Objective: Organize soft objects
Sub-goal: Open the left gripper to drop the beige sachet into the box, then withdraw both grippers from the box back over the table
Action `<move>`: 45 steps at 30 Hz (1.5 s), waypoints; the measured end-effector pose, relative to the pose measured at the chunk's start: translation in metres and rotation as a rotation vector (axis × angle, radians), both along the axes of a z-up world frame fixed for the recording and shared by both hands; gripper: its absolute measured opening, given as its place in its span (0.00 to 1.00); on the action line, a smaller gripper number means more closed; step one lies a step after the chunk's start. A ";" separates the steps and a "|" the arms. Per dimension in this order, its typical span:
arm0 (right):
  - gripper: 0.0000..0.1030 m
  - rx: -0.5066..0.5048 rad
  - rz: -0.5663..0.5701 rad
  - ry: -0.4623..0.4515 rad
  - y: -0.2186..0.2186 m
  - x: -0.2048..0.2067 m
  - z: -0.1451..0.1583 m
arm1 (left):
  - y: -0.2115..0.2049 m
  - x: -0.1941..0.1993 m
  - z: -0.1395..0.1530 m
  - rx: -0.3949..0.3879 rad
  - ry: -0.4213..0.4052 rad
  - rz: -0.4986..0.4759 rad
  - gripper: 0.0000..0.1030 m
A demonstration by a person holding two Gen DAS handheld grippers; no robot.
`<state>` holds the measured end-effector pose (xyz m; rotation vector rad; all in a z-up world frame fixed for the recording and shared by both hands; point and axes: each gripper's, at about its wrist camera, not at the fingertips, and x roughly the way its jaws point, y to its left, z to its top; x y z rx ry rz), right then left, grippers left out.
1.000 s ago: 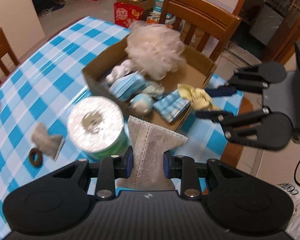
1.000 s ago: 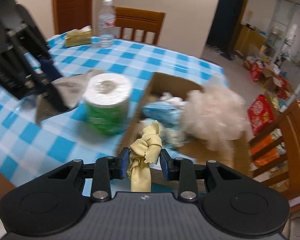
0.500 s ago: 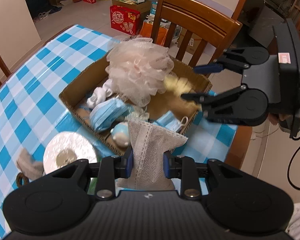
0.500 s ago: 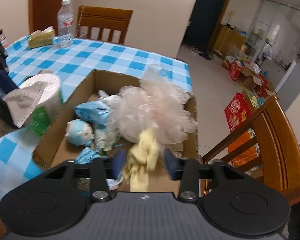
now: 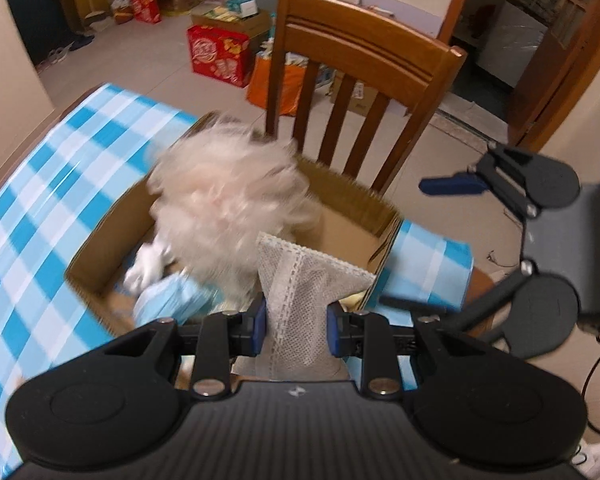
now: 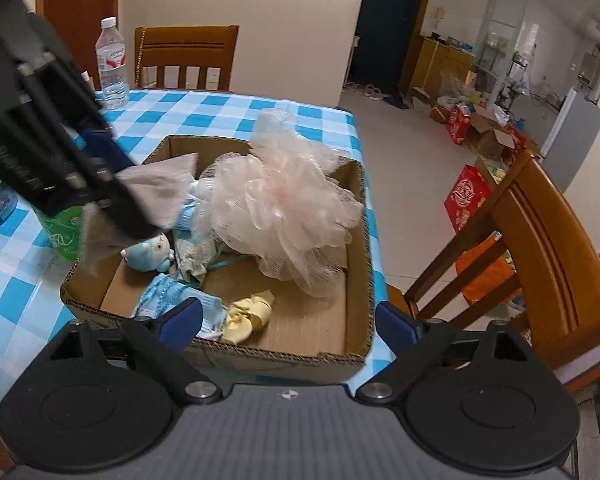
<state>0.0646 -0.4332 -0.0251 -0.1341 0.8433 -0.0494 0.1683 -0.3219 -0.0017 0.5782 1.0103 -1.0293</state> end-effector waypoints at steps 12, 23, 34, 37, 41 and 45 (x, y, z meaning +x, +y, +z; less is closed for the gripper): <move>0.96 0.025 -0.044 -0.009 -0.003 -0.016 0.003 | -0.024 0.005 -0.012 -0.067 -0.075 0.028 0.88; 1.00 0.050 -0.021 -0.012 0.017 -0.007 0.007 | 0.030 -0.016 -0.005 -0.099 -0.209 0.129 0.98; 1.00 0.050 -0.049 -0.009 0.042 0.000 0.009 | 0.079 -0.033 -0.010 -0.107 -0.238 0.265 0.98; 1.00 0.053 -0.040 0.011 0.051 0.002 0.009 | 0.098 -0.037 -0.007 -0.130 -0.226 0.296 0.98; 1.00 0.051 -0.022 0.033 0.068 0.005 0.009 | 0.120 -0.040 -0.007 -0.127 -0.239 0.345 0.98; 1.00 0.059 -0.005 0.051 0.088 0.008 0.009 | 0.143 -0.038 -0.012 -0.111 -0.231 0.392 0.98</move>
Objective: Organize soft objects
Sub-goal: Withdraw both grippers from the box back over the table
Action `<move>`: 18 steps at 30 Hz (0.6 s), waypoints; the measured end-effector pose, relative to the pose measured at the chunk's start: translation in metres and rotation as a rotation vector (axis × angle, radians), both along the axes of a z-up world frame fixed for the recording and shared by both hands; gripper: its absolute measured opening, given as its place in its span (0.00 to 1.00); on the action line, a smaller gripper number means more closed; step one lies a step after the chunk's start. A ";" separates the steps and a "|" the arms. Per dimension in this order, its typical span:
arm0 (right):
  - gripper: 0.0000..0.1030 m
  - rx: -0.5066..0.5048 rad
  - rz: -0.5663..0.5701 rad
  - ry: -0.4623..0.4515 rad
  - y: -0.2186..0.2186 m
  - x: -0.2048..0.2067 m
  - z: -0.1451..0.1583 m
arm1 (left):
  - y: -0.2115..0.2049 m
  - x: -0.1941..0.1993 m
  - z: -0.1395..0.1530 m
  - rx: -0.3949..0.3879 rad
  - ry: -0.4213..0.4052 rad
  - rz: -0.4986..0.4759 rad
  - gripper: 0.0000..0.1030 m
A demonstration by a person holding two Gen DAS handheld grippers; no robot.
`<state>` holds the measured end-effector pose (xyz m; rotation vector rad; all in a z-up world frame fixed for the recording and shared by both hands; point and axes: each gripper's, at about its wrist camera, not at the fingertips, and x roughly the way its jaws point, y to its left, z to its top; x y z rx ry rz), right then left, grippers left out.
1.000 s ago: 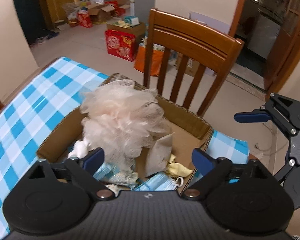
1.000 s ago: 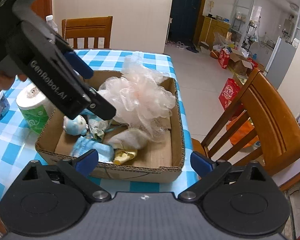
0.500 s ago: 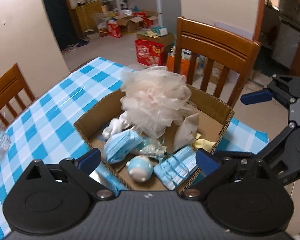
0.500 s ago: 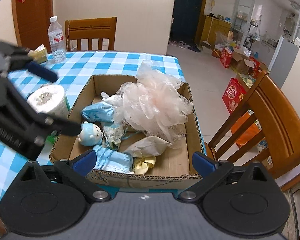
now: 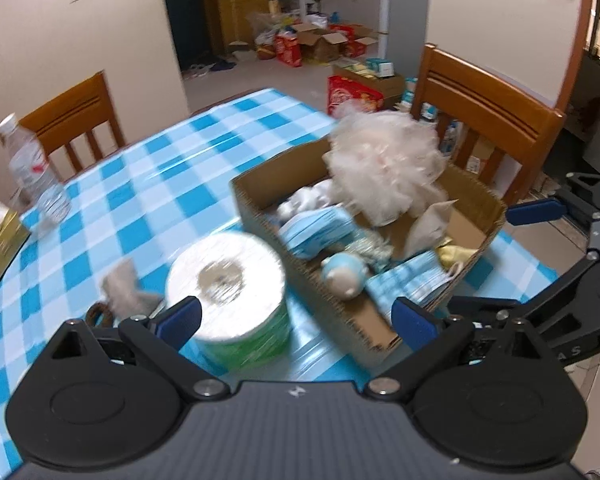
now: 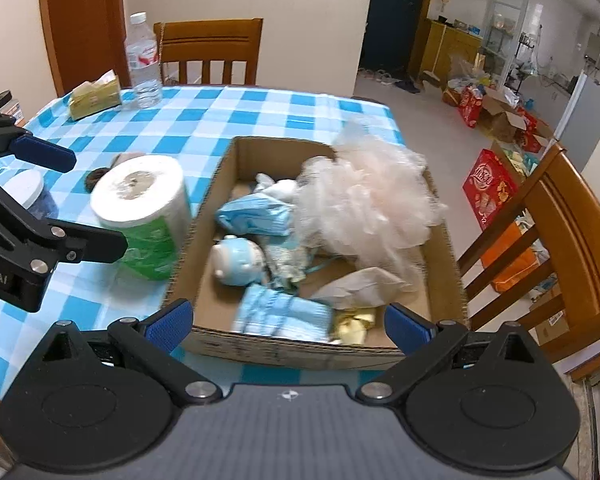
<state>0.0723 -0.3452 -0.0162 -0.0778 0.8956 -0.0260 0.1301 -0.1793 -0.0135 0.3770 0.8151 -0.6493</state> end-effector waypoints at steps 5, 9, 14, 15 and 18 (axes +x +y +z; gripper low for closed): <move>1.00 0.013 0.016 0.017 0.025 0.004 0.001 | 0.028 0.003 -0.005 0.024 0.012 0.049 0.98; 1.00 0.025 0.020 0.026 0.048 0.010 0.003 | 0.050 0.006 -0.007 0.055 0.014 0.080 0.98; 1.00 0.023 0.028 0.035 0.084 0.022 0.006 | 0.084 0.010 -0.005 0.069 0.006 0.104 0.98; 1.00 0.023 0.028 0.038 0.090 0.025 0.006 | 0.091 0.012 -0.004 0.068 0.003 0.107 0.98; 1.00 0.023 0.037 0.051 0.113 0.032 0.008 | 0.113 0.016 -0.003 0.058 -0.004 0.113 0.98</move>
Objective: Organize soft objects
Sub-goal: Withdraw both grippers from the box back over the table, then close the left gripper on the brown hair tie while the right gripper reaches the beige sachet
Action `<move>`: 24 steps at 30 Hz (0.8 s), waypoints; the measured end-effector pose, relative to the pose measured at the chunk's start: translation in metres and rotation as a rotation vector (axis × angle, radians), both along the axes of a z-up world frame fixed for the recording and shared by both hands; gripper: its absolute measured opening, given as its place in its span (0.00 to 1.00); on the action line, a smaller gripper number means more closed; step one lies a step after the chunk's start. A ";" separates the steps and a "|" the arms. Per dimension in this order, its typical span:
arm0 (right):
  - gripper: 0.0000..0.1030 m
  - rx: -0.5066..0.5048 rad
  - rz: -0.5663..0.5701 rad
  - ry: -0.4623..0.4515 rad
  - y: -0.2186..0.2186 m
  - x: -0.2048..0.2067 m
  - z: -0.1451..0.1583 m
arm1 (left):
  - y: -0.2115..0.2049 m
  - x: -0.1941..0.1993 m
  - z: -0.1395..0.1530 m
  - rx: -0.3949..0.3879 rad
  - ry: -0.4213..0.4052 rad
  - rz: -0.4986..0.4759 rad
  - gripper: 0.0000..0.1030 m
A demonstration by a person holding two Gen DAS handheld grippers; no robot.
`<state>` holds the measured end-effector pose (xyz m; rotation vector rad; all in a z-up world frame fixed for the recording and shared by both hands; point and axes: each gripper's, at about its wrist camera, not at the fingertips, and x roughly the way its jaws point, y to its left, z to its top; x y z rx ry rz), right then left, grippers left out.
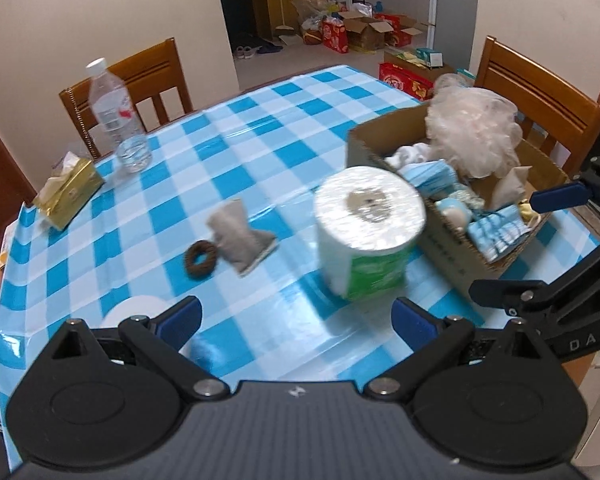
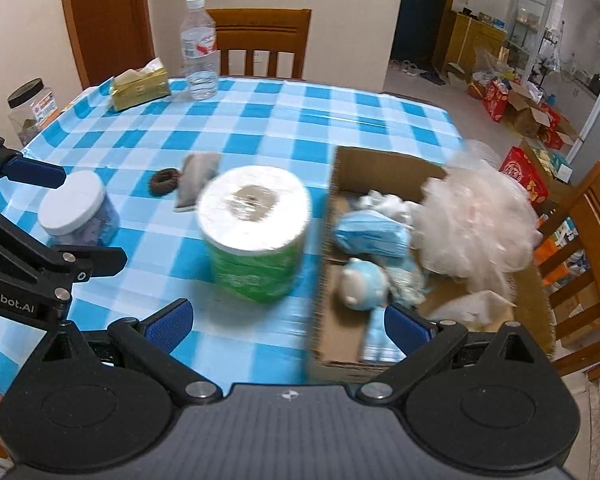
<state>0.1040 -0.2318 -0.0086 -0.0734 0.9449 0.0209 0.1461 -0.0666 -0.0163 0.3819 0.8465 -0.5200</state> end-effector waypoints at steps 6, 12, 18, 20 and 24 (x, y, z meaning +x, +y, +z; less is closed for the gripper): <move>1.00 -0.047 0.029 0.008 0.040 0.016 0.002 | 0.034 0.013 0.001 -0.020 -0.013 -0.003 0.98; 1.00 -0.023 0.101 0.006 0.059 0.035 0.002 | 0.050 0.031 -0.004 -0.015 -0.008 0.018 0.98; 1.00 -0.006 0.164 -0.007 0.065 0.058 0.003 | 0.056 0.057 -0.006 -0.015 0.022 0.036 0.98; 1.00 -0.007 0.180 -0.015 0.065 0.066 0.003 | 0.056 0.069 -0.007 -0.010 0.036 0.038 0.98; 1.00 0.002 0.207 -0.025 0.060 0.084 0.003 | 0.054 0.093 -0.010 0.010 0.057 0.011 0.97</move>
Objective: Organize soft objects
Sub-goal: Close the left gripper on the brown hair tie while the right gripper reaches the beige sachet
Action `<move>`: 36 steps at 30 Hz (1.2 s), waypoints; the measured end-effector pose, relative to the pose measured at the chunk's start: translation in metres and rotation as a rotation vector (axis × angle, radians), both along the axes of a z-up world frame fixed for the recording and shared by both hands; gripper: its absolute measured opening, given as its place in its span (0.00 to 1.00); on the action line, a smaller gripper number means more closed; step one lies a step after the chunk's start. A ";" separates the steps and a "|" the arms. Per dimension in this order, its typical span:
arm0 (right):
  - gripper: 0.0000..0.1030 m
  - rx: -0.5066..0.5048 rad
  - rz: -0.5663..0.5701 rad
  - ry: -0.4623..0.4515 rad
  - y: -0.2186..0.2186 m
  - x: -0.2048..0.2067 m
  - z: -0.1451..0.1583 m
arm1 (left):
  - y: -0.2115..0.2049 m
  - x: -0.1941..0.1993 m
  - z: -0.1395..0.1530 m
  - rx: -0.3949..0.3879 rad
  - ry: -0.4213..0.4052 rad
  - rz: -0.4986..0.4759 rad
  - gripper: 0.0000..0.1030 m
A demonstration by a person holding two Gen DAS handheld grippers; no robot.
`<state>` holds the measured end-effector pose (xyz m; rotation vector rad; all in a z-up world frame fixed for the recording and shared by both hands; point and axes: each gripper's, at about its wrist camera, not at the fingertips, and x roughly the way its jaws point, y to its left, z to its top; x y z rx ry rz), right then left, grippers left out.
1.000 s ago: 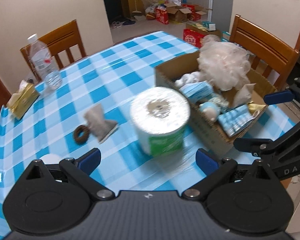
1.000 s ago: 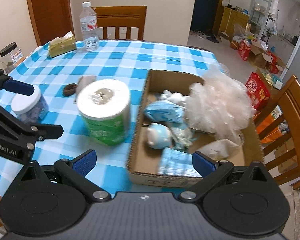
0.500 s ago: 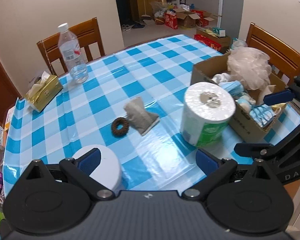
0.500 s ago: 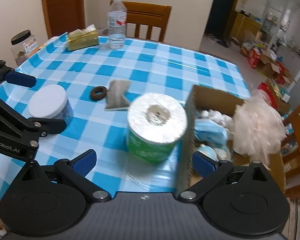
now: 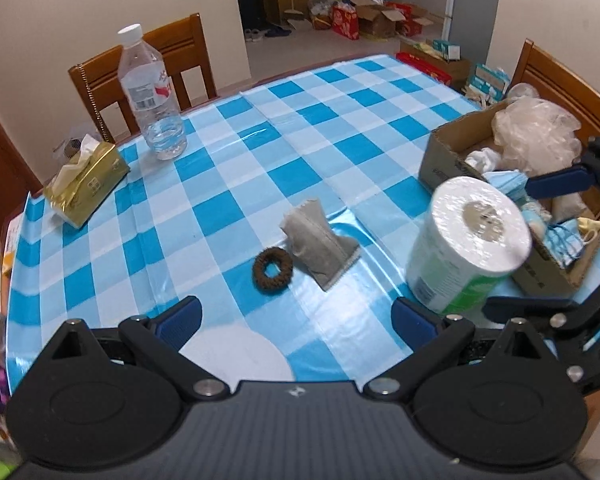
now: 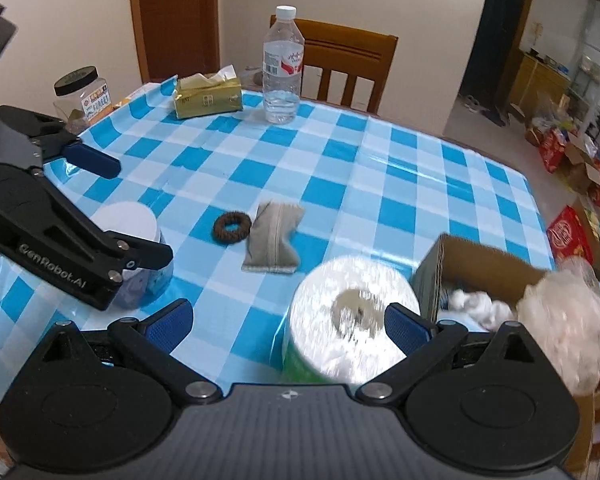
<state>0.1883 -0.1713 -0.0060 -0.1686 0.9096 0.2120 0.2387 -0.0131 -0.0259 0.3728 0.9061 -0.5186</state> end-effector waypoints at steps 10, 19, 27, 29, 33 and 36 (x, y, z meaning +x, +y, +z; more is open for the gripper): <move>1.00 0.019 0.029 0.014 -0.006 0.044 -0.006 | -0.013 0.055 -0.021 0.066 0.033 -0.101 0.93; 1.00 0.008 0.044 0.041 -0.007 0.073 -0.018 | -0.015 0.082 -0.048 0.105 0.095 -0.210 0.79; 1.00 0.019 0.039 0.077 -0.010 0.089 -0.031 | -0.019 0.105 -0.074 0.111 0.157 -0.228 0.68; 1.00 0.017 0.033 0.088 -0.011 0.094 -0.035 | -0.022 0.109 -0.081 0.119 0.173 -0.236 0.61; 1.00 0.034 0.029 0.099 -0.013 0.102 -0.039 | -0.029 0.118 -0.092 0.135 0.190 -0.238 0.55; 1.00 0.041 0.029 0.099 -0.013 0.105 -0.040 | -0.034 0.123 -0.099 0.139 0.206 -0.247 0.52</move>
